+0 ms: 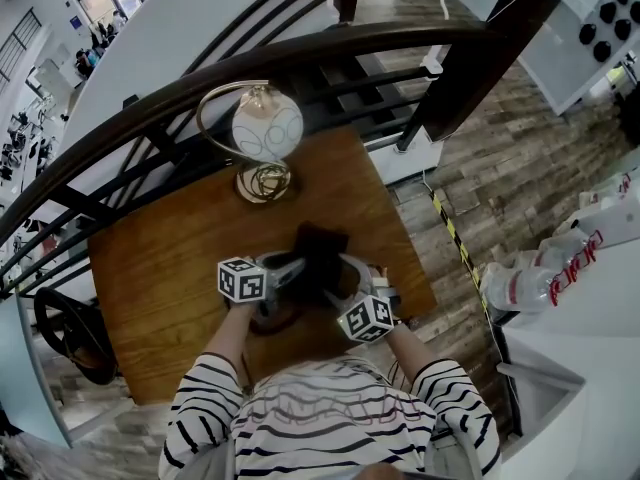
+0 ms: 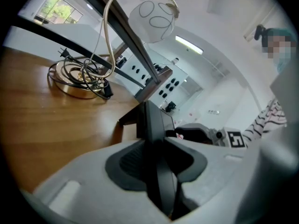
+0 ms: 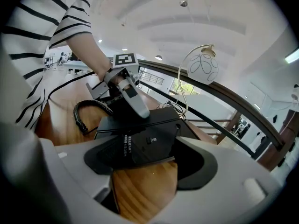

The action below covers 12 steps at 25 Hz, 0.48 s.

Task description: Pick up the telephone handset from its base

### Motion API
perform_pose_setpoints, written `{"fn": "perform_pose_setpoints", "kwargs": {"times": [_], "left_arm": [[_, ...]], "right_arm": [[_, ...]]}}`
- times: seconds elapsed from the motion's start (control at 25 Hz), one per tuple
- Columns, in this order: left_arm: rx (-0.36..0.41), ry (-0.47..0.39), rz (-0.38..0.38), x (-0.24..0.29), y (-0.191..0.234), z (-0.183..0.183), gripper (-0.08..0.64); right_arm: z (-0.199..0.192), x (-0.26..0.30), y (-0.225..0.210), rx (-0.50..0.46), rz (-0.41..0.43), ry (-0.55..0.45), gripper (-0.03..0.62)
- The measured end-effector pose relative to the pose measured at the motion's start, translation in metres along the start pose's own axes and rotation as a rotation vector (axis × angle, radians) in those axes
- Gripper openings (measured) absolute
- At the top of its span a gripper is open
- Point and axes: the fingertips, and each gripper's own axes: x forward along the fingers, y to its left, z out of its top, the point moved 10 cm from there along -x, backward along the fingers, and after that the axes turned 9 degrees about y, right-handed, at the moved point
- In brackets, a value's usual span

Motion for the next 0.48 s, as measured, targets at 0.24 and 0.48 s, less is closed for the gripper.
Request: {"fn": "perform_pose_setpoints", "kwargs": {"times": [0.24,0.48], "left_arm": [[-0.063,-0.01,-0.028,-0.005,0.0,0.001,0.091],[-0.118,-0.018,-0.087,-0.012,-0.007,0.002,0.074]], "right_arm": [[0.001,0.0,-0.001,0.003,0.0,0.004,0.334],[0.003,-0.003,0.001,0.003,0.002,0.014,0.334]]}}
